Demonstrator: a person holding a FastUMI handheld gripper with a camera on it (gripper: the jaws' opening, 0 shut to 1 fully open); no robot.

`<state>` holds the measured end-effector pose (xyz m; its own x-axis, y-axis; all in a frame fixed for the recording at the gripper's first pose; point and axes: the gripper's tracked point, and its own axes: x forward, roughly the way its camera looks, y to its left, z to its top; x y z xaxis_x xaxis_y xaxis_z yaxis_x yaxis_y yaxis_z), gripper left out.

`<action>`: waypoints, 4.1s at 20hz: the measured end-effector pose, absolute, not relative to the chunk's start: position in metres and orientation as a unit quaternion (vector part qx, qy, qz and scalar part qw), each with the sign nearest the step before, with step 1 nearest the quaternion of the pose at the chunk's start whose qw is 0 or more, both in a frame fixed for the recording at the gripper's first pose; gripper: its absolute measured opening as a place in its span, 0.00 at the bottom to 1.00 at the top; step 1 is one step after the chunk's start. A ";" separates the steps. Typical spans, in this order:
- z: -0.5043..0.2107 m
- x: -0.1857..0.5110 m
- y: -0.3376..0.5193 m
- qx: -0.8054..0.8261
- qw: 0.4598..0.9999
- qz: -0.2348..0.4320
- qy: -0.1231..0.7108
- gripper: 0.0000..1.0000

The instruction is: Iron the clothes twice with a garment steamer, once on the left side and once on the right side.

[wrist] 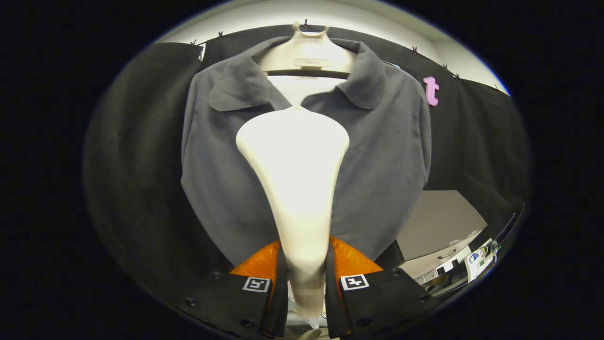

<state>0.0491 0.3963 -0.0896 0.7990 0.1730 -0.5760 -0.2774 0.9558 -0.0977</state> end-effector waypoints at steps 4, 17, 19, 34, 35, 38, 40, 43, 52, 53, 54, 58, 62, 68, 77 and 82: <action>-0.092 0.054 0.439 -0.106 0.941 0.138 0.289 0.41; -0.172 0.058 0.458 -0.130 0.923 0.131 0.338 0.40; -0.187 0.052 0.455 -0.135 0.918 0.133 0.348 0.41; -0.320 0.006 0.435 -0.159 0.866 0.152 0.449 0.41; -0.329 0.004 0.431 -0.160 0.863 0.152 0.454 0.41; -0.351 -0.006 0.427 -0.163 0.854 0.154 0.469 0.41; -0.365 -0.010 0.423 -0.165 0.849 0.156 0.478 0.41; -0.387 -0.018 0.414 -0.176 0.841 0.156 0.488 0.41; -0.439 -0.044 0.393 -0.175 0.816 0.157 0.528 0.41; -0.440 -0.046 0.392 -0.175 0.815 0.158 0.530 0.41; -0.442 -0.047 0.393 -0.173 0.814 0.160 0.531 0.41; -0.438 -0.054 0.394 -0.161 0.810 0.173 0.536 0.41; -0.423 -0.061 0.394 -0.150 0.813 0.185 0.532 0.41; -0.382 -0.065 0.376 -0.134 0.826 0.188 0.515 0.41; -0.312 -0.049 0.314 -0.081 0.865 0.153 0.472 0.41; -0.257 -0.025 0.280 -0.057 0.891 0.134 0.431 0.41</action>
